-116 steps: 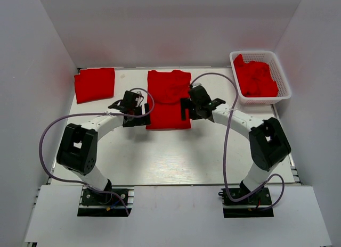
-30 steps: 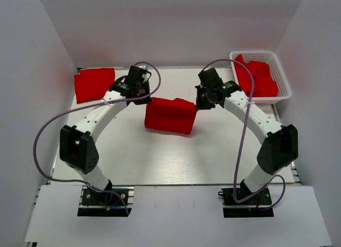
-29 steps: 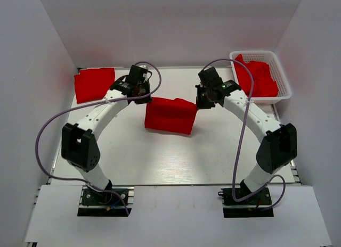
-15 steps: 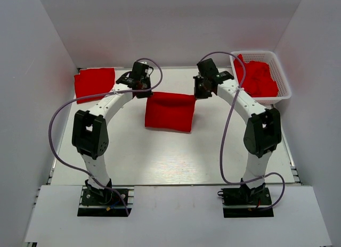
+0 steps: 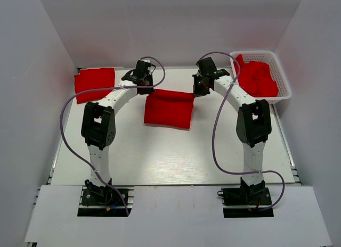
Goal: Fold and stack the t-shirts
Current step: Fold the long partially folded tshirt into a neat square, then put the neatly folded tshirt into the corner of the board with the left arm
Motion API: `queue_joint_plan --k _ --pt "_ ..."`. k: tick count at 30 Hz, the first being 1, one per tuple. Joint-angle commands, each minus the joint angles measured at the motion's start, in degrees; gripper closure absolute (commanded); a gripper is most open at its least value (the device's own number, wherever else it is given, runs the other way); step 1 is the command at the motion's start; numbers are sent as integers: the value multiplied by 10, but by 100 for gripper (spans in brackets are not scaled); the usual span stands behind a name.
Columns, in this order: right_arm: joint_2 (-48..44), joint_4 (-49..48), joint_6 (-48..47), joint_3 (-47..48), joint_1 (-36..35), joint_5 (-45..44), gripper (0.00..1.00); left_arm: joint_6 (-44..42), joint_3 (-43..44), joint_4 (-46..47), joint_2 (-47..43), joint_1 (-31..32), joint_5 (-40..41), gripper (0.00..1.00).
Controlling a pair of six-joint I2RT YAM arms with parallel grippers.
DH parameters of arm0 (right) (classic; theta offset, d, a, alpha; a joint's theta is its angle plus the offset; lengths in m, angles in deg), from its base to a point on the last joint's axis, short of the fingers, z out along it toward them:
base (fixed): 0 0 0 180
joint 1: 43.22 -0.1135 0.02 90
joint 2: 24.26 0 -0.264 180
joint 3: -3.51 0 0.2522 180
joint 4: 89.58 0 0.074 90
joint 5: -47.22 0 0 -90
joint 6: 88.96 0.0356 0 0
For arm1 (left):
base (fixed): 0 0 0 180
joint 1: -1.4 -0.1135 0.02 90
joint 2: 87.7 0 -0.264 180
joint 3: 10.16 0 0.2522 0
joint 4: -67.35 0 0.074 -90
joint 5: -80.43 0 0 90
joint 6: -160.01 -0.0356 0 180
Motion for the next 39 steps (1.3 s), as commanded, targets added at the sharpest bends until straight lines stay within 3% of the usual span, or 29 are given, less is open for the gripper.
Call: queue_joint_plan --k 1,11,12,13,14,15,20,25,31,39 --pt "19 -51 -24 15 17 27 100 -13 25 18 3 -14 36 100" --pt "79 -73 -12 60 29 38 100 -13 47 52 48 -19 24 97" --pt "87 -71 -12 65 30 41 100 -13 53 46 55 -24 24 83" --pt "89 -71 -11 76 29 46 84 -13 58 41 56 -24 24 57" --pt "92 -69 -10 78 31 51 24 -13 67 41 56 -24 24 2" --pt "91 -68 -10 82 31 53 10 -13 67 32 56 -24 31 1" --pt "61 -61 -17 104 30 51 10 -13 69 21 31 -24 48 1" --pt "-6 -60 -24 53 27 40 10 -47 34 15 -9 -30 9 0" --pt "-113 -96 -21 -110 28 35 10 -108 -42 21 -39 -30 -83 0" --pt "-184 -102 -17 -189 26 27 10 -84 -117 82 -45 -35 -149 0"
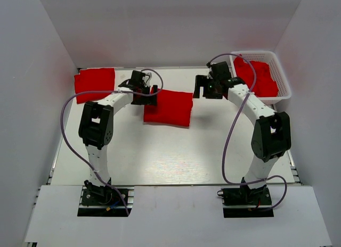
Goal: Fold and stack the t-shirts
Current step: Put the neatly folded tshirt into the corner of the board with the left arm
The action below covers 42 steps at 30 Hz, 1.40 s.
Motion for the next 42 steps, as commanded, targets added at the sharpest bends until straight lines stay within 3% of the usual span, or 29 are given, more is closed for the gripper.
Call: queue_joint_plan --k 1,17,24,27,30,33,34,42 --pt "-25 -18 -3 -21 -1 -5 10 7 -13 33 -36 -5 -41 0" --pt "-59 -12 0 -43 -1 -9 10 40 -77 83 -8 -10 -33 3" --pt "-70 -11 3 -48 -1 -21 10 66 -111 103 21 -2 -54 30" --pt "-81 -14 4 -55 -1 -26 10 72 -130 109 21 -2 -54 36" --pt "-86 -16 4 -63 0 -29 10 72 -135 109 27 -2 -54 51" --pt "-95 -16 4 -70 0 -32 10 72 -135 115 27 -2 -61 82" --pt "-101 -16 4 -75 1 -32 10 65 -130 115 27 -2 -61 100" --pt "-148 -37 19 -113 0 -89 10 -9 -85 135 -68 -9 -27 100"
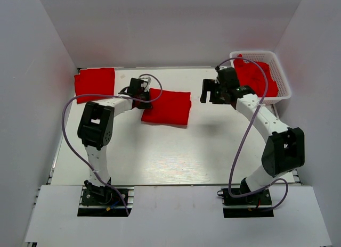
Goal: Fold and stack the t-shirts
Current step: Put the neatly folded tshirt into the corner of the board with the left arm
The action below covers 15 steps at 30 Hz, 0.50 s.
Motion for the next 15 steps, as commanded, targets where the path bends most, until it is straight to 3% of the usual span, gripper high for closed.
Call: queue_joint_plan --k 1,15 --pt "-40 -29 12 -14 1 -34 10 -60 36 -26 -72 -3 39 100" --pt "-70 -58 -2 -46 1 -102 10 -180 237 -133 -50 -38 101 100"
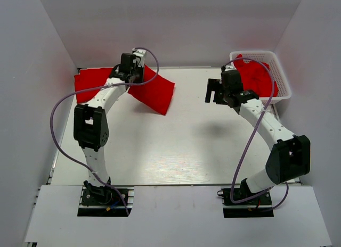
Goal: Fold and stack the t-shirts
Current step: Put the neatly folded tshirt into the corner of the board with the left arm
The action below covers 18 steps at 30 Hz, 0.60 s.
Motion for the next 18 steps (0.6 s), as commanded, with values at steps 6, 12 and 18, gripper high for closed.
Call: queue_joint_plan --k 6,12,18 --pt "8 -38 -15 19 3 -26 10 -137 88 -11 -10 -48 0 100" --pt "45 -21 -22 56 2 -21 10 -216 168 -43 38 -87 -10 100" --pt "85 -9 -29 101 2 -7 10 -250 188 -43 38 -131 -15 100"
